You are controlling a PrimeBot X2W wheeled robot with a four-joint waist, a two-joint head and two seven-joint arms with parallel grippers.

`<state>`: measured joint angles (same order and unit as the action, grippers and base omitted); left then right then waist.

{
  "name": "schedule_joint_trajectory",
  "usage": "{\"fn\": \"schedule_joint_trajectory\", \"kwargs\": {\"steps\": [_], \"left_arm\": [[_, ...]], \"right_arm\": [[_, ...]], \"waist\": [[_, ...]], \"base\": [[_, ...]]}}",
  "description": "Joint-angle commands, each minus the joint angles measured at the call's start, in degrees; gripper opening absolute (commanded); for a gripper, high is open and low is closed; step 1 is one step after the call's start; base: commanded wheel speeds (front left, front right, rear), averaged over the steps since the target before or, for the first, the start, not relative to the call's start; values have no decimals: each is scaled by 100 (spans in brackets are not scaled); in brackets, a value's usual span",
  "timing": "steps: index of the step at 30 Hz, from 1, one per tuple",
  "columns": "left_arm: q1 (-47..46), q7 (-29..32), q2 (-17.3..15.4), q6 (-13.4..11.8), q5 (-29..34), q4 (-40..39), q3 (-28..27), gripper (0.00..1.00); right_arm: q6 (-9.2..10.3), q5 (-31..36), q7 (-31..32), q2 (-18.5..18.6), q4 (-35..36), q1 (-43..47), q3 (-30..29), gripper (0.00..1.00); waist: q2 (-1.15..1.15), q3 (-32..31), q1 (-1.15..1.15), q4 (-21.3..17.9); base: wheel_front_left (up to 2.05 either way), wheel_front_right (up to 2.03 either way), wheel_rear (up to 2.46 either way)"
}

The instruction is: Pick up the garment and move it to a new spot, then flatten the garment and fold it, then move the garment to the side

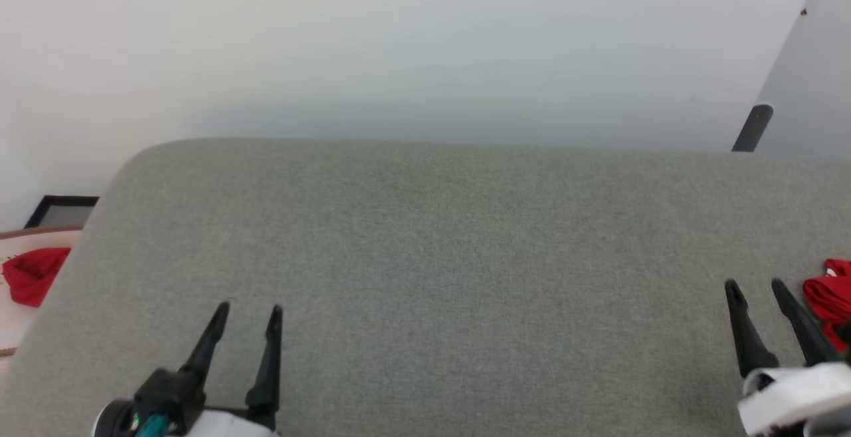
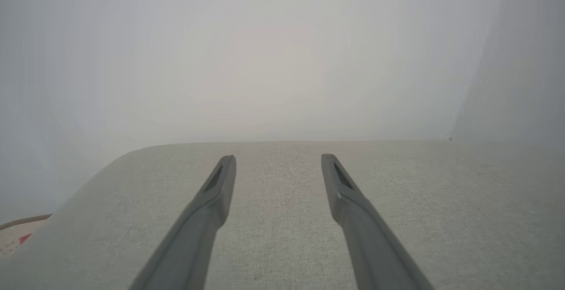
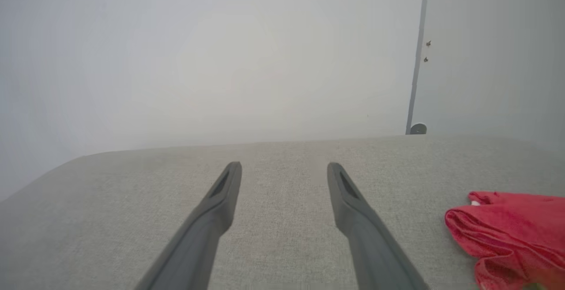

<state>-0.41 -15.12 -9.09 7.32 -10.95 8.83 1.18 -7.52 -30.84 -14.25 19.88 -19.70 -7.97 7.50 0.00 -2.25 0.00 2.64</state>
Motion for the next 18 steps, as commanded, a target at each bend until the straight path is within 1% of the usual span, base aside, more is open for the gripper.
{"fn": "schedule_joint_trajectory", "kwargs": {"steps": [1, 11, 18], "left_arm": [[115, 4, 21, 20, 55, -70, -42, 100], [715, 4, 150, 21, 193, -605, -256, 100], [737, 4, 195, 22, 240, -683, -273, 100]], "right_arm": [[7, 54, 42, -43, 122, 168, -114, 100], [7, 548, 608, -541, 1609, 1349, -1064, 100], [7, 788, 945, -860, 2256, 1644, -1309, 100]], "waist": [[0, -43, 0, 39], [0, 45, 0, 40], [0, 87, 0, 3]], "base": [[0, 0, 0], [0, 0, 0], [0, 0, 0]]}}
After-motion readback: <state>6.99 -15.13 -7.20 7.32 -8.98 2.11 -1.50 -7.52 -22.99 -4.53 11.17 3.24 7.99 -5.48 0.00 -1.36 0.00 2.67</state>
